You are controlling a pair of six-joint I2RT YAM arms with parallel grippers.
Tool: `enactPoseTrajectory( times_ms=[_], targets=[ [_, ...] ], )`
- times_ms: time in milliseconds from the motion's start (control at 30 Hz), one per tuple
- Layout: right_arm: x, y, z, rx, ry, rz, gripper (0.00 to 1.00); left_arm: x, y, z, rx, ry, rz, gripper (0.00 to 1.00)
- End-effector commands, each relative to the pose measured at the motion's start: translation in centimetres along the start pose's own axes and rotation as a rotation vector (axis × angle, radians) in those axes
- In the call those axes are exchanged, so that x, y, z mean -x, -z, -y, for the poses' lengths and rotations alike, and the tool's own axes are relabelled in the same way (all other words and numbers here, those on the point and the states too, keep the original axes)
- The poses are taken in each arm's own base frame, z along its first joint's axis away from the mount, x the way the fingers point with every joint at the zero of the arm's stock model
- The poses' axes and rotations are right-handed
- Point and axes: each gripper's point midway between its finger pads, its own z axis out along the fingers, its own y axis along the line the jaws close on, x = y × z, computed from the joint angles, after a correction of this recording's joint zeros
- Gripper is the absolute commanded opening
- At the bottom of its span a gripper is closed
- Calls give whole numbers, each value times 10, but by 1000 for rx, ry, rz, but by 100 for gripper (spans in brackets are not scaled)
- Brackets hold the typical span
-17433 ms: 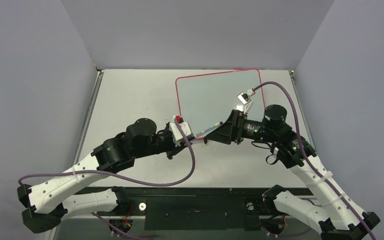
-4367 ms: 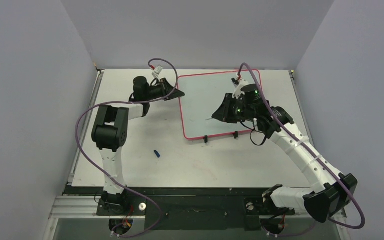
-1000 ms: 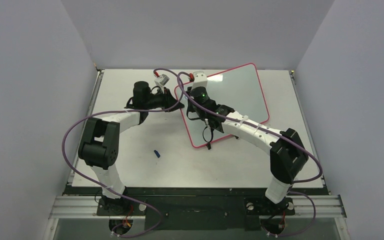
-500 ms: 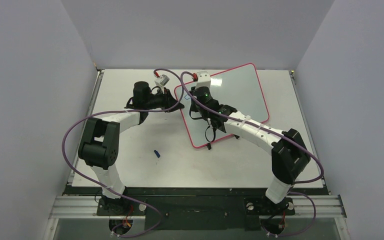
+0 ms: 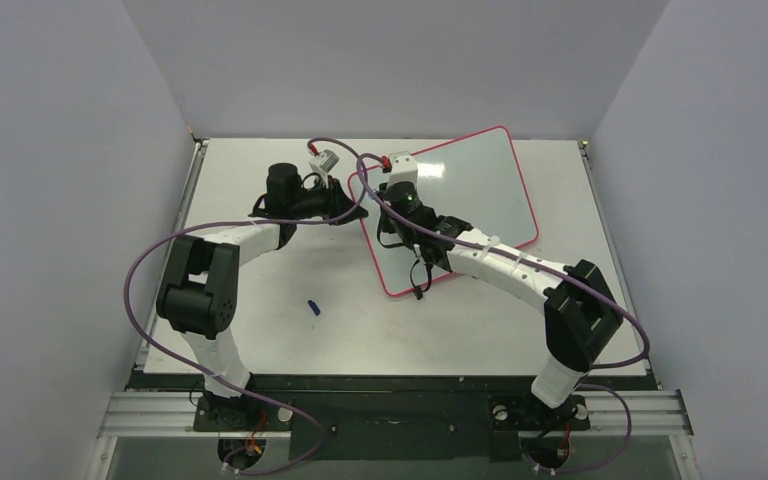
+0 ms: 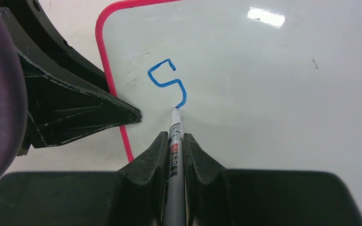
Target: Write a sentence on the whiteboard
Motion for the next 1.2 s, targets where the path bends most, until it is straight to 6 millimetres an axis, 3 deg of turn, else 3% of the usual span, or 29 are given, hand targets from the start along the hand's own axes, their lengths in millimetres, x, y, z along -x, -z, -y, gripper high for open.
enactPoseTrajectory(
  times_ms=[0, 300, 533, 767, 933, 1167],
  targets=[
    [-4, 4, -14, 48, 22, -25, 0, 7, -2, 3, 0, -167, 15, 0],
    [14, 2, -26, 69, 16, -6, 0, 6, -3, 4, 0, -160, 8, 0],
    [38, 12, -27, 88, 17, 42, 0, 7, -3, 4, 2, -162, 8, 0],
    [55, 22, -3, 60, -29, 88, 0, 7, -3, 3, 3, -165, 7, 0],
    [66, 17, 19, 35, -74, 103, 0, 7, -3, 4, 0, -168, 8, 0],
    [72, 8, 22, 43, -84, 98, 0, 7, -3, 4, 1, -166, 7, 0]
  ],
)
